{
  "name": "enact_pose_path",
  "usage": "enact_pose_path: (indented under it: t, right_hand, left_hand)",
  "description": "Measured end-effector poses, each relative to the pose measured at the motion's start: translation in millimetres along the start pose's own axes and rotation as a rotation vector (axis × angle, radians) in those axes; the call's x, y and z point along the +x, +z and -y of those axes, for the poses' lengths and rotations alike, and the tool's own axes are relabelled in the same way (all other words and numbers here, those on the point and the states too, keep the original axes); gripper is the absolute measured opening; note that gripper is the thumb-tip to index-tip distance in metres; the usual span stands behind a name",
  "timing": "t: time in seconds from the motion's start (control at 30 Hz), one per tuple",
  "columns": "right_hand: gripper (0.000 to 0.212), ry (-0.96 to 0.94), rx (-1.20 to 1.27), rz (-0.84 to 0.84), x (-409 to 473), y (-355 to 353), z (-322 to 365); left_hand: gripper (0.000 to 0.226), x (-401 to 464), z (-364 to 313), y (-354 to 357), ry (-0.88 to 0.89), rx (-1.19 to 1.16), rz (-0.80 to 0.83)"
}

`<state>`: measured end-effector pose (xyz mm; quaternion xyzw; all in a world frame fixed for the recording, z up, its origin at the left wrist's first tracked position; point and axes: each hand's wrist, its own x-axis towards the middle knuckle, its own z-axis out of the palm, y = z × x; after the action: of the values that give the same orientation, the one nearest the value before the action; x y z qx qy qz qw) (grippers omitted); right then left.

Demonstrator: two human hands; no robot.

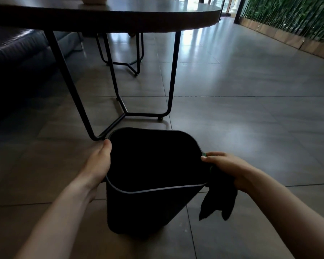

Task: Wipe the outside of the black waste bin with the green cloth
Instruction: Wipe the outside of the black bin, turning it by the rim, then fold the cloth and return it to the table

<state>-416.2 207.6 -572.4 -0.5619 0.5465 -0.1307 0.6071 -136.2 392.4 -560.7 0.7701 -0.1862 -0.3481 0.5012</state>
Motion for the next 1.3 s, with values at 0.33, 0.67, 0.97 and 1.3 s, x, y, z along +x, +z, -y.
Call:
enact_pose_path:
  t: [0.33,0.67,0.97,1.3]
  right_hand:
    - [0.019,-0.103,-0.202,-0.162,-9.1,-4.7,5.4]
    - [0.015,-0.127,-0.309,-0.176,-4.7,2.6,-7.8]
    - [0.029,-0.084,-0.309,-0.161,-17.7,0.3,-6.3]
    - [0.027,-0.172,0.260,0.057,-123.4,-77.3,90.3]
  left_hand:
    - [0.066,33.9,23.1,22.0,0.003,0.102,-0.070]
    - [0.054,49.7,45.6,25.2,0.065,0.302,-0.168]
    - [0.045,42.5,39.1,30.3,0.067,0.375,-0.287]
    - [0.006,-109.8,-32.9,75.9,0.175,-0.069,-0.411]
